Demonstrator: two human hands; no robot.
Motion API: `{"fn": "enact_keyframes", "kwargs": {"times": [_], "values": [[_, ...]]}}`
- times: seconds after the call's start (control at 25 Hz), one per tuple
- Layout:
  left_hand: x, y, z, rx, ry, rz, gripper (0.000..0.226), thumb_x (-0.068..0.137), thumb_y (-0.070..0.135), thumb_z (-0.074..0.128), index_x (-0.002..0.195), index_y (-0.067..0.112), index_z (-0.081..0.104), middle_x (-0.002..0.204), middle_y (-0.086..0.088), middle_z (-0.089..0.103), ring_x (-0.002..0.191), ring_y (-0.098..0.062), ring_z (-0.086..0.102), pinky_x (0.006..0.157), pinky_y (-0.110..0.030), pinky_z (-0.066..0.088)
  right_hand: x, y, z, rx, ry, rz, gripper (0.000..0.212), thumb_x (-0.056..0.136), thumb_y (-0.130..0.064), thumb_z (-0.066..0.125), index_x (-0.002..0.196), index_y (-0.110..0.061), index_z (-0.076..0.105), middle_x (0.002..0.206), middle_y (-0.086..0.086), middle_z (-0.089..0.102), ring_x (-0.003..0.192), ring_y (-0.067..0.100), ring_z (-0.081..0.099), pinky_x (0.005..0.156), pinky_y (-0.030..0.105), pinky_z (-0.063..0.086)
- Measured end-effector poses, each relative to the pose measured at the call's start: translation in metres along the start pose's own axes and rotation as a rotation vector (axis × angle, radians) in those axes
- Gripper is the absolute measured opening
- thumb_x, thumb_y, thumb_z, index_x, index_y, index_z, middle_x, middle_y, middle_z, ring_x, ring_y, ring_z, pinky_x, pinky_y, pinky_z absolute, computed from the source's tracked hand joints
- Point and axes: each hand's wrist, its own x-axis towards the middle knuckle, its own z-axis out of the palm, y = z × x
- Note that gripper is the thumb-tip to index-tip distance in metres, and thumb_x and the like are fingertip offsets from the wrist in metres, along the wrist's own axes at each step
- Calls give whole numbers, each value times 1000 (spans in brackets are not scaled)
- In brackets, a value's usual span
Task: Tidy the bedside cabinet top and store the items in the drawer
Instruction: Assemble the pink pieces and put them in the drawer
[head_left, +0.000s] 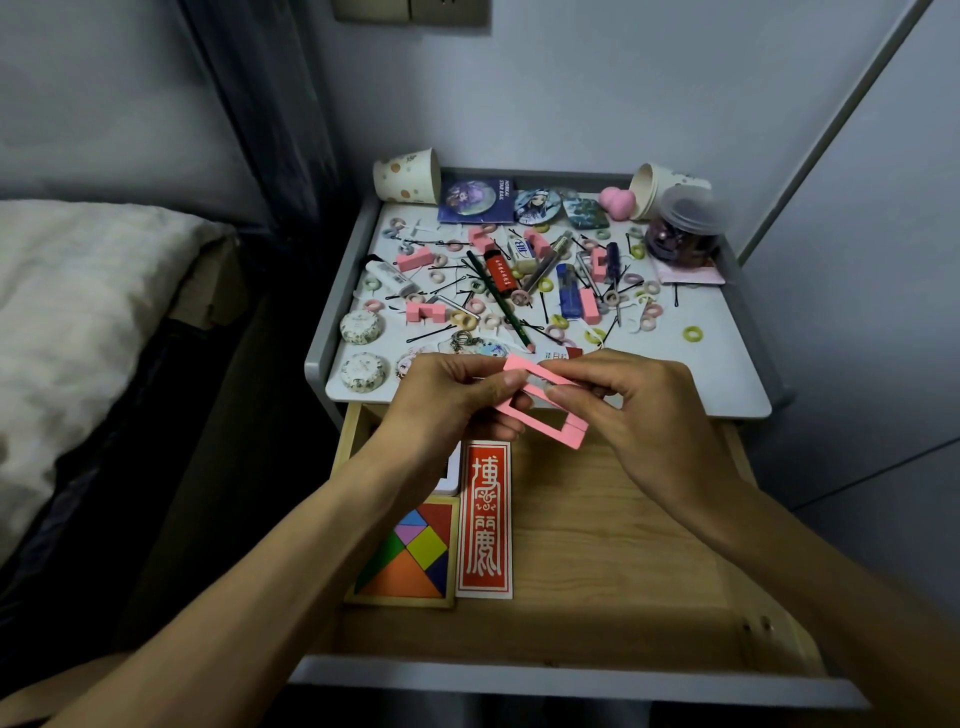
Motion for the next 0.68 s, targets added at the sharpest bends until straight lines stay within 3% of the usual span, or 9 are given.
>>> {"fn": "enact_keyframes", "kwargs": {"times": [0.12, 0.24, 0.4, 0.68], "values": [[0, 0, 0, 8, -3, 7, 16, 93, 7, 59, 98, 6, 73, 79, -13, 73, 55, -14, 63, 58, -21, 57, -1, 0, 1, -28, 23, 23, 39, 83, -21, 73, 121, -13, 67, 103, -10, 68, 82, -14, 59, 75, 0, 44], [1, 1, -1, -3, 22, 1, 16, 93, 8, 59, 99, 4, 73, 80, -14, 73, 55, -15, 63, 58, -21, 57, -5, -1, 1, -109, 2, -9, 48, 78, -24, 78, 123, -12, 65, 112, 0, 71, 93, -5, 58, 80, -3, 42], [4, 3, -4, -21, 77, 6, 16, 93, 8, 59, 99, 4, 73, 79, -12, 73, 56, -15, 62, 58, -21, 57, -9, 0, 5, -182, -39, -50, 60, 71, -23, 84, 125, -8, 62, 121, 4, 62, 109, 6, 55, 88, 5, 43], [3, 1, -10, -2, 103, -21, 17, 93, 9, 59, 100, 0, 72, 84, -16, 74, 57, -15, 64, 57, -20, 56, -12, 0, 8, -391, -45, -152, 60, 73, -24, 83, 125, -4, 62, 111, 10, 64, 104, 21, 61, 80, 25, 53]]}}
